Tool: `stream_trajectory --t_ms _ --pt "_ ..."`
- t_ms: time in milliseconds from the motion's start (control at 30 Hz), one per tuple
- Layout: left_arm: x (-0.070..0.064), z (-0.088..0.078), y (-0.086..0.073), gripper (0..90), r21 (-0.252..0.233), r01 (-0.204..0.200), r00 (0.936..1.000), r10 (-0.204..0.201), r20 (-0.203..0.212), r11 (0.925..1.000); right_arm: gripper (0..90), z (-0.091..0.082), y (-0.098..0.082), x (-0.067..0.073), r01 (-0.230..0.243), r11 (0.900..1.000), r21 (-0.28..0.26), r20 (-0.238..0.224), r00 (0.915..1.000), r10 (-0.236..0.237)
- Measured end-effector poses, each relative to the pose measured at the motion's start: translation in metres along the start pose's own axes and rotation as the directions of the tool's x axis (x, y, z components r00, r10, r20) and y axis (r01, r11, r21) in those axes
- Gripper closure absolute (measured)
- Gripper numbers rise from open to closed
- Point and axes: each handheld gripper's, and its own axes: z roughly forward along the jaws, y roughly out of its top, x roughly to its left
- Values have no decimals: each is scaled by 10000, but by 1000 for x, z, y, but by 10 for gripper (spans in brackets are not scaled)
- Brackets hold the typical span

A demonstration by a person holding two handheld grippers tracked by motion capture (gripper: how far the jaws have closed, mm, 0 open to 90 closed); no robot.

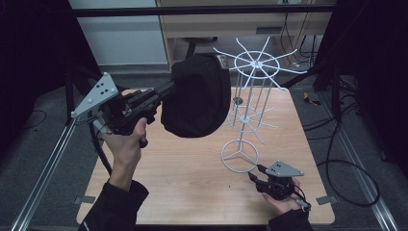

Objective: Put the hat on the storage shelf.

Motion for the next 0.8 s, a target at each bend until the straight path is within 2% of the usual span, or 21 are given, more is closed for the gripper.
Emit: stream_trajectory --t_ms 333,633,800 --pt "3 15 -16 859 630 229 9994 -245 245 9978 538 0 0 1 -23 10000 41 4 10000 23" --pt "6 19 -33 843 1124 310 9995 -320 68 9932 535 0 0 1 -38 10000 42 -37 10000 38" --pt "8 18 -39 814 1236 301 9995 -299 -38 9919 535 0 0 1 -11 10000 40 -15 10000 12"
